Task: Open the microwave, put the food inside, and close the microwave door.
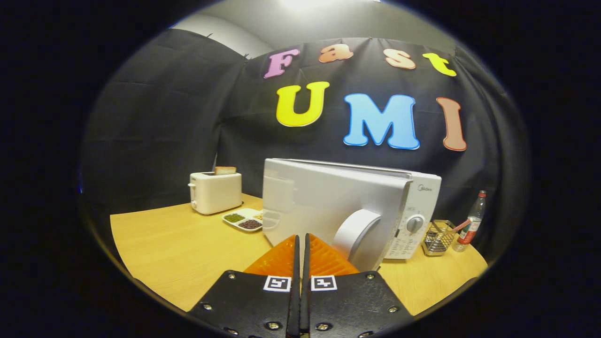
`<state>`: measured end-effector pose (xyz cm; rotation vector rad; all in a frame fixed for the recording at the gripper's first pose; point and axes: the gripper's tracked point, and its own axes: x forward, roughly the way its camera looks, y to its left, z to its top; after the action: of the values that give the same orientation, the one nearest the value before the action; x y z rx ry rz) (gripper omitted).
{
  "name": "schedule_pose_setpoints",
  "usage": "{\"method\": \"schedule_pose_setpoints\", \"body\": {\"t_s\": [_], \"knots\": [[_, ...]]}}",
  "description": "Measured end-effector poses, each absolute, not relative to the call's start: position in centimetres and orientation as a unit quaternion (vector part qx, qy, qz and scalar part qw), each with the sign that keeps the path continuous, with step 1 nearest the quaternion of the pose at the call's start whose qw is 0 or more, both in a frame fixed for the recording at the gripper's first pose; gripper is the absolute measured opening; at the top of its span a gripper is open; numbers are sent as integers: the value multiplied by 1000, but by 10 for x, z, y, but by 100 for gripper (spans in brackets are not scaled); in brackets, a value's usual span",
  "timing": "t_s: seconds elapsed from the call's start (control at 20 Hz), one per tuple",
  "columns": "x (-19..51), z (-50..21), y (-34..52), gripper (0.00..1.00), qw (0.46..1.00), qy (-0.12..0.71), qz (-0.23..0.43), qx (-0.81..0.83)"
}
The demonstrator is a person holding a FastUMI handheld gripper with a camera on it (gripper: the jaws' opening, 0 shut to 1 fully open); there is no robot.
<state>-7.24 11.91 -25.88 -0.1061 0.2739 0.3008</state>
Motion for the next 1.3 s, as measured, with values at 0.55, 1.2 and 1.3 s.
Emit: {"method": "schedule_pose_setpoints", "body": {"t_s": [0.55,1.2,1.3], "knots": [[27,-267,37,1,990,121,35,-55],[82,-290,35,3,989,143,-27,-32],[81,-287,33,4,987,155,-30,-41]]}}
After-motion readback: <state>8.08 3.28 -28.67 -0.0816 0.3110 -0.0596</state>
